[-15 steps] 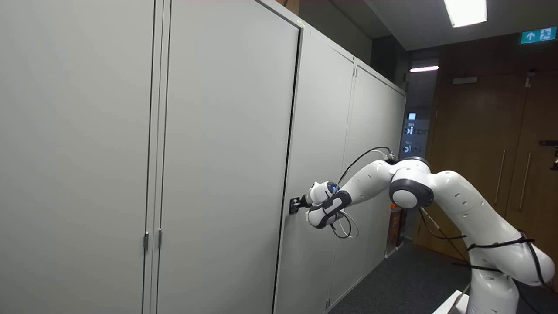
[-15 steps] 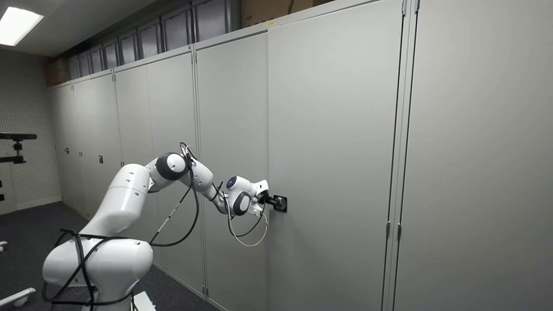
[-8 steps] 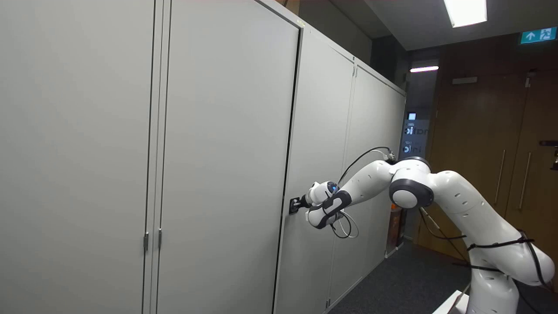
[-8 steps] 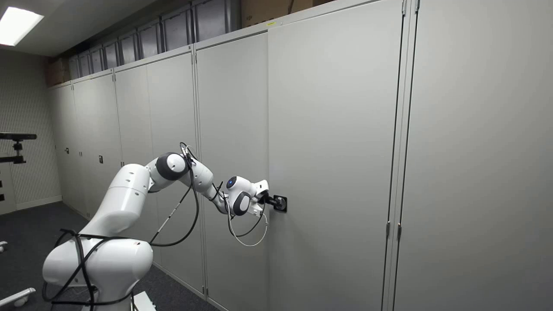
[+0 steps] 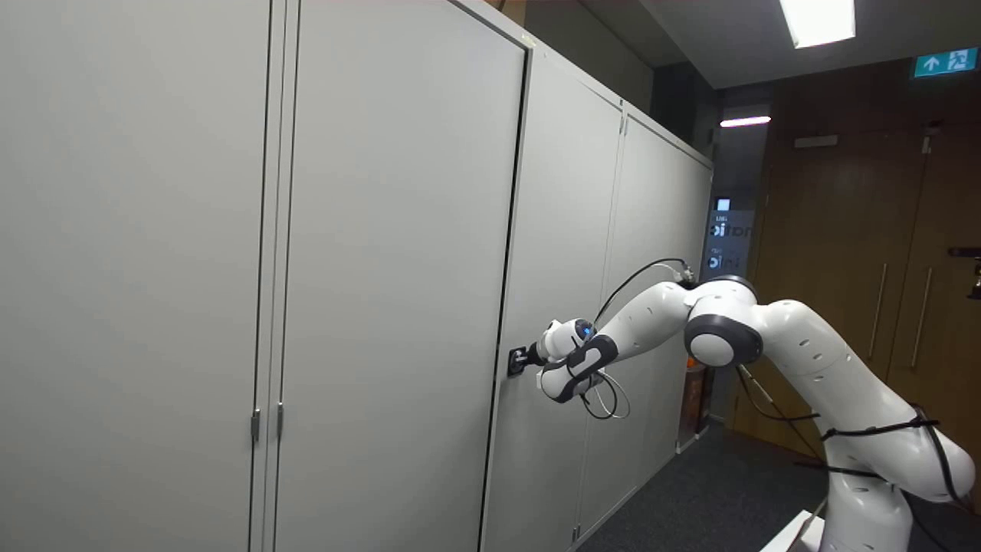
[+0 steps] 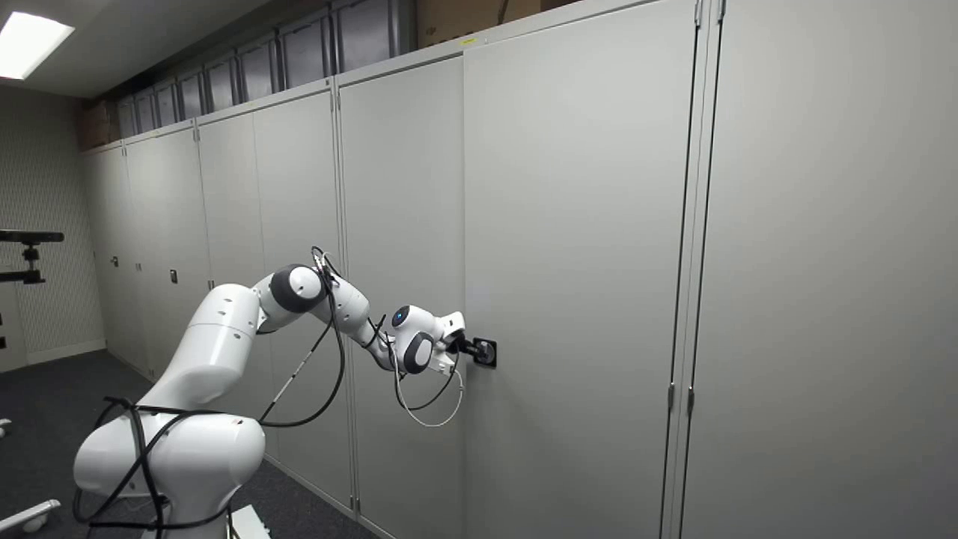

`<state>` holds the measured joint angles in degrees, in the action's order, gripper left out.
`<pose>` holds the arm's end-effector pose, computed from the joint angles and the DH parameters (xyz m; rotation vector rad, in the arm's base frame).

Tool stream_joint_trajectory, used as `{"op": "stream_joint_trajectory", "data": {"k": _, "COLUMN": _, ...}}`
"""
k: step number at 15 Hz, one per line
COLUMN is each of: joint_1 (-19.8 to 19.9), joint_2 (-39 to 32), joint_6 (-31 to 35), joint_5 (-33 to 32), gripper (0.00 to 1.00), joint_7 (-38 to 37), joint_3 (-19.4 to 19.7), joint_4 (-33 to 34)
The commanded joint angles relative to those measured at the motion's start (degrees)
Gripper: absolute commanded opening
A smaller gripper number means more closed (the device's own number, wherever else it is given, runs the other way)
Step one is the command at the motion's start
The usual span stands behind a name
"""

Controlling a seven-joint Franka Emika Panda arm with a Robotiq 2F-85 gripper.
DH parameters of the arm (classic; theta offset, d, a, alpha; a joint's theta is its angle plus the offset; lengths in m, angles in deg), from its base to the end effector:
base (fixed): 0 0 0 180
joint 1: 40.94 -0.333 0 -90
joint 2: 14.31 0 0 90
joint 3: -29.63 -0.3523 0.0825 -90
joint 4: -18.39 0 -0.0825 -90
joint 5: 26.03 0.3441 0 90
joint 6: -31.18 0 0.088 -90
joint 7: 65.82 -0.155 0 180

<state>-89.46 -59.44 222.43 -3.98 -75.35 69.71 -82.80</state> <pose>0.7164 0.1869 0.3482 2.6613 -0.0450 1.4969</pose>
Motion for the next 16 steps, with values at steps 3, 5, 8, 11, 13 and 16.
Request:
{"op": "stream_joint_trajectory", "data": {"k": 3, "joint_1": -1.0, "joint_2": 0.5, "joint_6": -0.1, "joint_5": 0.2, "gripper": 0.10, "joint_7": 0.2, "joint_3": 1.1, "joint_4": -1.2}}
{"op": "stream_joint_trajectory", "data": {"k": 5, "joint_1": -0.9, "joint_2": 1.2, "joint_6": 0.0, "joint_5": 0.0, "gripper": 0.10, "joint_7": 0.4, "joint_3": 0.7, "joint_4": -1.7}}
{"op": "stream_joint_trajectory", "data": {"k": 8, "joint_1": -1.3, "joint_2": 1.8, "joint_6": 0.6, "joint_5": 0.1, "gripper": 0.10, "joint_7": 0.5, "joint_3": 0.9, "joint_4": -2.5}}
{"op": "stream_joint_trajectory", "data": {"k": 11, "joint_1": -1.7, "joint_2": 2.3, "joint_6": 1.4, "joint_5": 0.0, "gripper": 0.10, "joint_7": 0.6, "joint_3": 1.0, "joint_4": -3.4}}
{"op": "stream_joint_trajectory", "data": {"k": 13, "joint_1": -1.6, "joint_2": 2.8, "joint_6": 1.8, "joint_5": -0.2, "gripper": 0.10, "joint_7": 0.8, "joint_3": 0.6, "joint_4": -3.9}}
{"op": "stream_joint_trajectory", "data": {"k": 16, "joint_1": -1.8, "joint_2": 3.7, "joint_6": 2.8, "joint_5": -0.4, "gripper": 0.10, "joint_7": 1.0, "joint_3": 0.3, "joint_4": -5.1}}
